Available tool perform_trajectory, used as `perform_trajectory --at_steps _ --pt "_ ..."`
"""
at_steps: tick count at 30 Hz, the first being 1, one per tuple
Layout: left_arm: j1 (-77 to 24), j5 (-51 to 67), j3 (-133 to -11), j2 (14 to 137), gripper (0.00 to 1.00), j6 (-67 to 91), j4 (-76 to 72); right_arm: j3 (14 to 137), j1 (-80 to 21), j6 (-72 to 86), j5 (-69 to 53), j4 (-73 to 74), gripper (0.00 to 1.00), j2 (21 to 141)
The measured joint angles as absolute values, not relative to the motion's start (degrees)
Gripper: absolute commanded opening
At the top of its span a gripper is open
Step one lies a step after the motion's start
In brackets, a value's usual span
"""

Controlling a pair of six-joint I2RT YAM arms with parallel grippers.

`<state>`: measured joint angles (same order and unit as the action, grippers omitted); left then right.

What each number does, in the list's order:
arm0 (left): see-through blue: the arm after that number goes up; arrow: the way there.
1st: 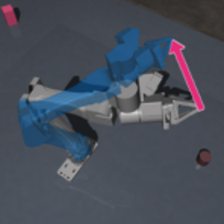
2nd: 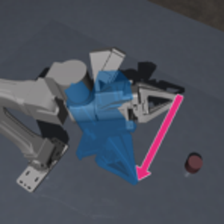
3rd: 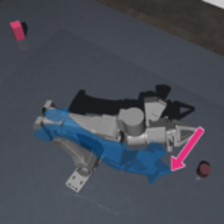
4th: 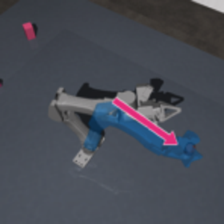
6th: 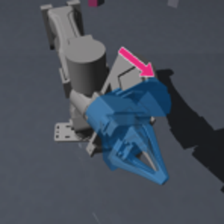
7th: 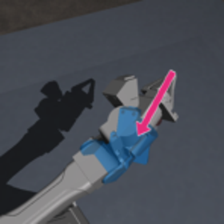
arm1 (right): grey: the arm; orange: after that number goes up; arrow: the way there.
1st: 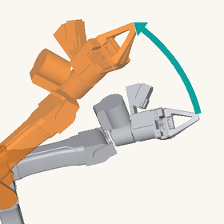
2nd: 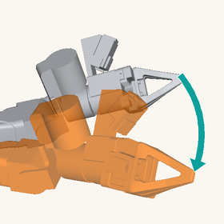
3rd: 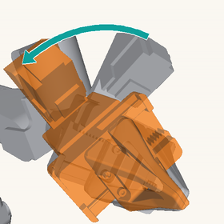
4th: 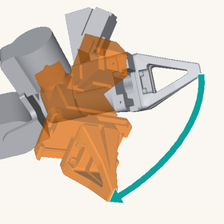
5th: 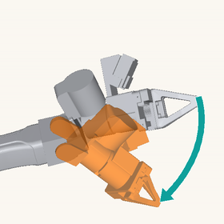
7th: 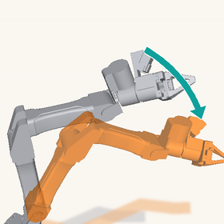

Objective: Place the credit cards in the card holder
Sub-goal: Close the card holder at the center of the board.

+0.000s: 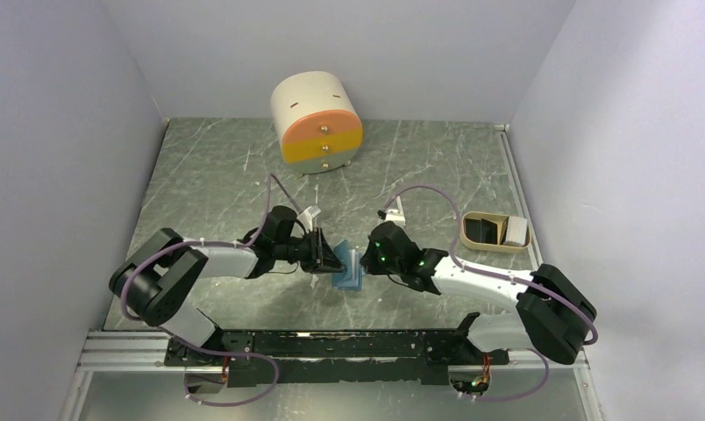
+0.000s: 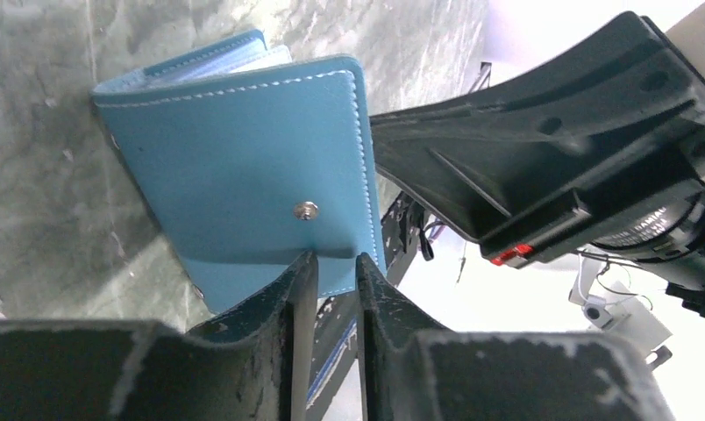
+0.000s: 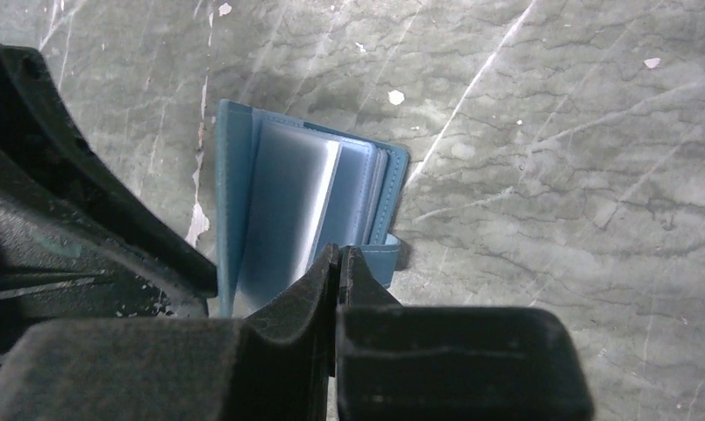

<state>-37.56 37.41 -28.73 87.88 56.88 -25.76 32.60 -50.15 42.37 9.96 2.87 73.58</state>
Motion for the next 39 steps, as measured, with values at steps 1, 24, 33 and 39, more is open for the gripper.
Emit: perform_trajectory --at_steps 1,24,33,39 --pt "-37.6 37.4 -29.1 88.7 0.31 56.7 -25.7 32.2 -50.2 42.4 10.1 2.8 0.00 73.1" --pt "-37.6 28.7 -42.1 96.2 0.29 44.6 -6.7 31.1 -50.1 42.6 10.6 2.4 0.00 69.9" --pt "-37.5 30.4 -41.9 98.3 0.28 44.7 -9.4 33.5 -50.1 42.6 9.1 2.5 0.00 75.3" --pt "-37.4 31.0 -40.9 98.3 0.28 45.4 -11.5 37.8 -50.2 42.2 8.3 4.8 0.17 81.7"
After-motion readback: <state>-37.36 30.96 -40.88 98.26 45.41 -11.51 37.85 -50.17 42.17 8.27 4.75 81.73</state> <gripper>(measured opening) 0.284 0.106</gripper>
